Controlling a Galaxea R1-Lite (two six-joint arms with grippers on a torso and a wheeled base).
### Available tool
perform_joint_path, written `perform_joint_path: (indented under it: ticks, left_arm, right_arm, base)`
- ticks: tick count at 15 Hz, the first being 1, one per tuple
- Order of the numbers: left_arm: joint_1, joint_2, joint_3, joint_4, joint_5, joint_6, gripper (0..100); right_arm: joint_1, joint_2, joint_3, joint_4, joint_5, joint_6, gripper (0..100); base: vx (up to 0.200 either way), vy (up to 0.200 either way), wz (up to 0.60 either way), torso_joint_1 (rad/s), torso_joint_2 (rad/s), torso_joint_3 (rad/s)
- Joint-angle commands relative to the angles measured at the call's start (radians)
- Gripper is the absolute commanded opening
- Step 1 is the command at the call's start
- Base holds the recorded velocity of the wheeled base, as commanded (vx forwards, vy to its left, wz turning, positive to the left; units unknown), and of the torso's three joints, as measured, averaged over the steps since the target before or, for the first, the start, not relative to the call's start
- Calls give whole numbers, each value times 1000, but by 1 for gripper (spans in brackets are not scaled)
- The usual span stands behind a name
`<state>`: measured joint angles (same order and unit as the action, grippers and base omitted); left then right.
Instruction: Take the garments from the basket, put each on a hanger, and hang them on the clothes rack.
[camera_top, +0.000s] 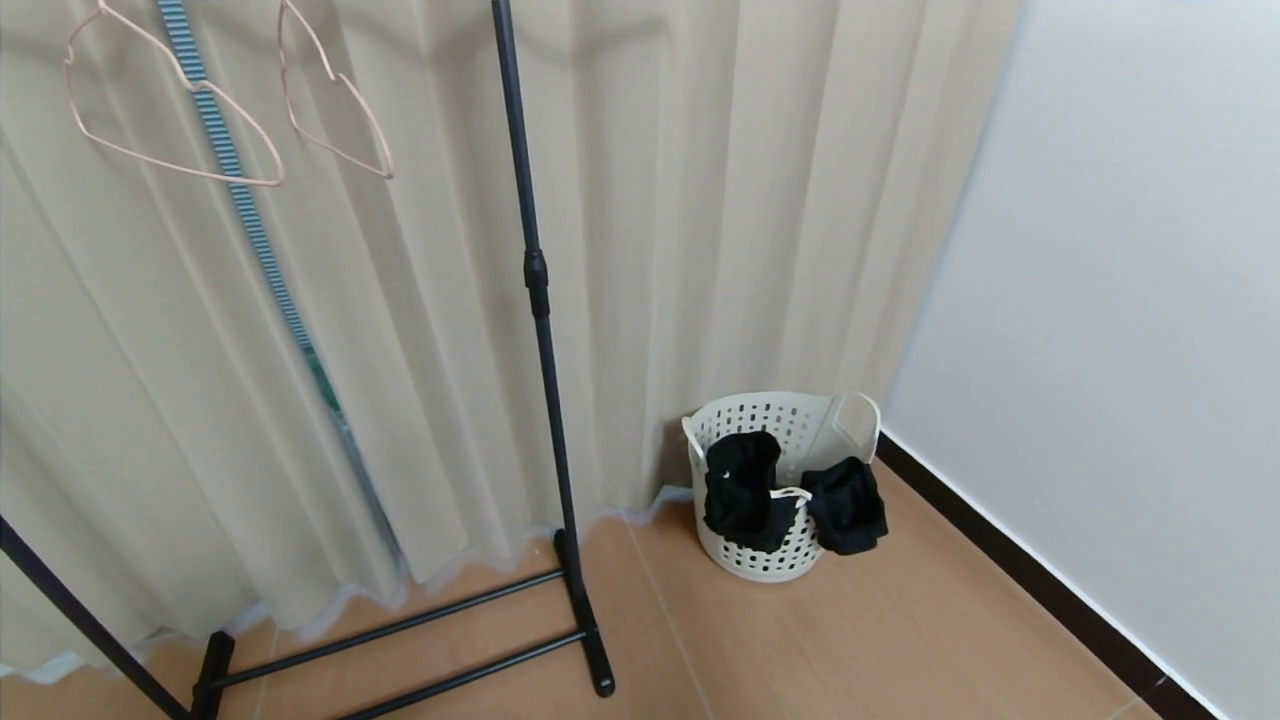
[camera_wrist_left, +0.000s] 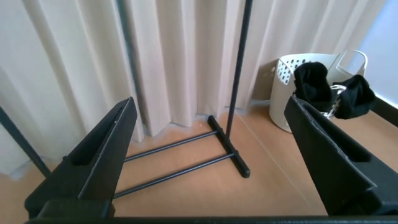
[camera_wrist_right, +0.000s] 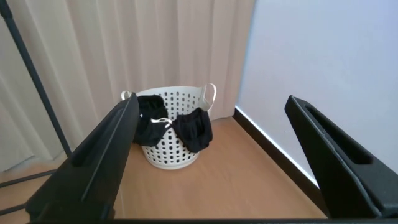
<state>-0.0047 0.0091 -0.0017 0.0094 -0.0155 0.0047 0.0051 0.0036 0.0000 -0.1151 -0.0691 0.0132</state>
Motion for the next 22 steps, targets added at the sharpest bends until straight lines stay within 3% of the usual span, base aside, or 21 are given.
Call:
perform_joint_path:
  ticks: [1, 7, 22]
  left_arm:
    - [0, 2, 0, 0, 0, 0, 100]
    - [0, 2, 0, 0, 0, 0, 100]
    - [0, 2, 0, 0, 2, -2, 100]
  right_arm:
    - [1, 1, 0, 2, 0, 1, 100]
    - [-1, 1, 0, 2, 0, 1, 100]
    - [-1, -1, 0, 2, 5, -2, 100]
  base:
    - [200, 0, 0, 7, 7, 7]
    - [200, 0, 0, 4, 1, 4]
    - [0, 0, 0, 0, 0, 0]
